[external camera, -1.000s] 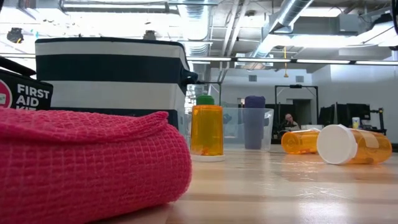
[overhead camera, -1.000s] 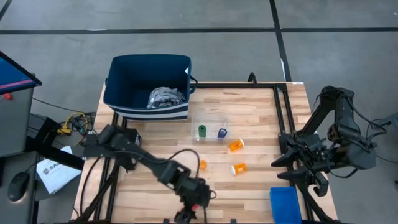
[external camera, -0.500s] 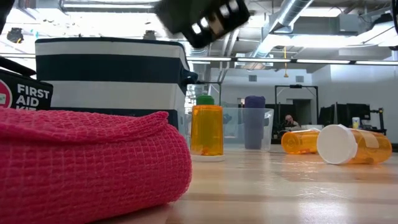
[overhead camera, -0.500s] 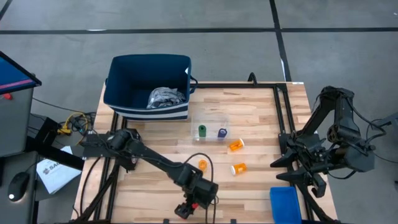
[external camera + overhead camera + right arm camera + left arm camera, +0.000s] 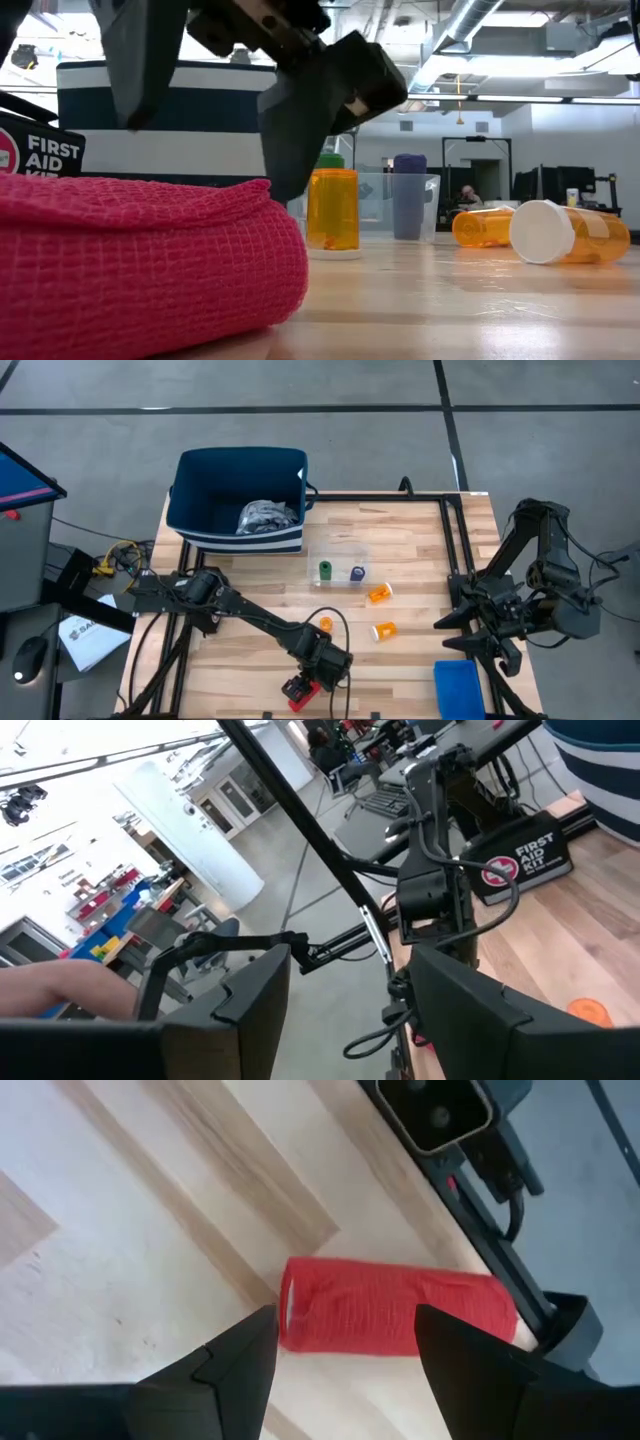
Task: Pick & place medical supplies in basket/bin
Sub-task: Put the red bandage into the transparent bin
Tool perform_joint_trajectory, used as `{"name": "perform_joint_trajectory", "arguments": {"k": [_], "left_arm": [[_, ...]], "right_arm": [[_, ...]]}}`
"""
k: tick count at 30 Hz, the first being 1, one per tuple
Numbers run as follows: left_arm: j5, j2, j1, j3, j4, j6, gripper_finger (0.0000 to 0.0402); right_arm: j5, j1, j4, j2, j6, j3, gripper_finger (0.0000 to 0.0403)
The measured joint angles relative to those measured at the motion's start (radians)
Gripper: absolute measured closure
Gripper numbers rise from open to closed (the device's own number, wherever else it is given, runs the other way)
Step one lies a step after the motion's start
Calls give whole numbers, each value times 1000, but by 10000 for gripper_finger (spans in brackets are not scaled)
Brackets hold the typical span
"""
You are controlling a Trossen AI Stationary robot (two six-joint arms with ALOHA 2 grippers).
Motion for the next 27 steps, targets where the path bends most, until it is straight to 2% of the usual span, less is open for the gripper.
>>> {"name": "perform_joint_trajectory", "arguments": {"k": [5, 17, 27], "left_arm": [[5, 10, 11, -1, -11, 2, 178], [26, 9, 17, 0, -4, 3, 235], [35, 18, 18, 1, 59, 5, 238]], "right_arm": [[17, 0, -9, 0, 0, 0, 198], [35, 0, -83, 0, 71, 0, 198], [43, 0, -85, 0, 70, 0, 198]]}}
